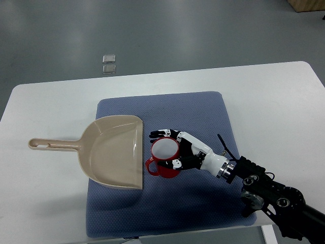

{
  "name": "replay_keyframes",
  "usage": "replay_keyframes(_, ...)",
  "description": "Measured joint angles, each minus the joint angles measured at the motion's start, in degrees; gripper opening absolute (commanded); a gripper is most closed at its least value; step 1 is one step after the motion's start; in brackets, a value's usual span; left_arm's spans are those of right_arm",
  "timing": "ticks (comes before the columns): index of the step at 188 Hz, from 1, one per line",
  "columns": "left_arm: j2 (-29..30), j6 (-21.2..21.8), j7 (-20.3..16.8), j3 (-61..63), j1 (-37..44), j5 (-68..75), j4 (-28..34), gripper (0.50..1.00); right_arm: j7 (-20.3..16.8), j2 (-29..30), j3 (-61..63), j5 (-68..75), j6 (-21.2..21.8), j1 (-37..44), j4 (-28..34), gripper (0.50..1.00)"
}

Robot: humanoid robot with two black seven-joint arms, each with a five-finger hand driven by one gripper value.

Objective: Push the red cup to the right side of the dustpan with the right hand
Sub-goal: 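Push the red mug with the right hand toward the dustpan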

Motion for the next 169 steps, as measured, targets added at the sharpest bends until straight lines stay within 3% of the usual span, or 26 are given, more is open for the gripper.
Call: replay_keyframes(169, 0.0, -0.01, 0.0, 0.0, 0.0, 0.0, 0.0, 1.0, 0.0, 1.91, -1.85, -0.27, -1.05, -0.11, 0.0, 0.846)
